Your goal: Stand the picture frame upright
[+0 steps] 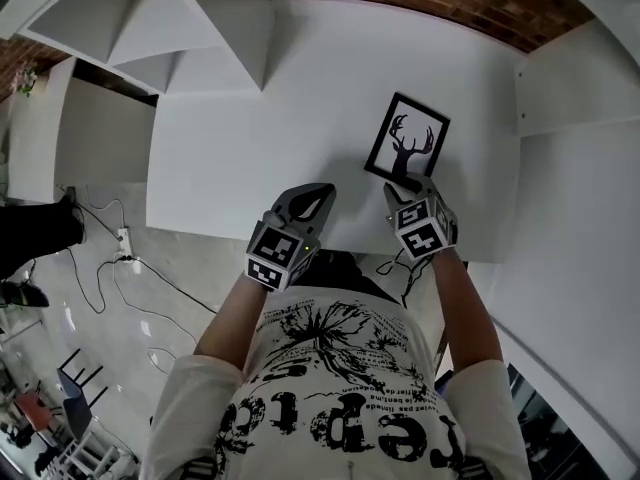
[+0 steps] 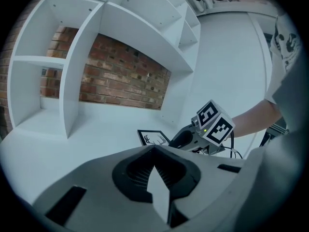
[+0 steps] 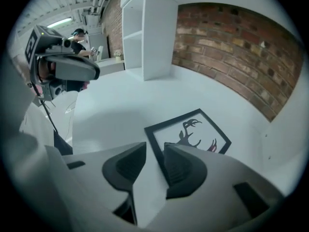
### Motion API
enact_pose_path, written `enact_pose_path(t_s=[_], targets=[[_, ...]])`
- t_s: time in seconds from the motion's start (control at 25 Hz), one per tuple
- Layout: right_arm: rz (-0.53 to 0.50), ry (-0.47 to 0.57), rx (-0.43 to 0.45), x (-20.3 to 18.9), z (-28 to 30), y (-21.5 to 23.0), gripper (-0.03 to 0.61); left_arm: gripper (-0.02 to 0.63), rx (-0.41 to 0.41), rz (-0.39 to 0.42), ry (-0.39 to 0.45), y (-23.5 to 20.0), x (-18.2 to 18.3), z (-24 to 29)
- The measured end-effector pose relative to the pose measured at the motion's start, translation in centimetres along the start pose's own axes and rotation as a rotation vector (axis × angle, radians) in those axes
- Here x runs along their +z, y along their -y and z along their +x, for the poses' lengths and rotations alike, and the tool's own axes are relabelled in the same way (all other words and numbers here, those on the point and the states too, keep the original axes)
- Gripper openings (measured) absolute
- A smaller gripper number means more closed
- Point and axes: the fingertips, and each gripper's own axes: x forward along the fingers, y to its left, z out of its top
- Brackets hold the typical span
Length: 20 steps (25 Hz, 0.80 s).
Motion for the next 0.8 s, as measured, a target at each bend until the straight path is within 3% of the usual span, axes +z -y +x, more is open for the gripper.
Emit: enact_pose_path(t_s=[0.28, 0.8], targets=[[-0.215, -0.152, 0.045, -0.8, 3.3, 0.1, 0.129, 0.015, -0.021, -0.008, -0.054, -1.7, -1.2, 0.2], [-0.387, -0.292, 0.088, -1.2, 3.7, -0.3, 0.077, 0.015, -0.048, -0.046, -0.078, -2.8, -1.6, -0.2]])
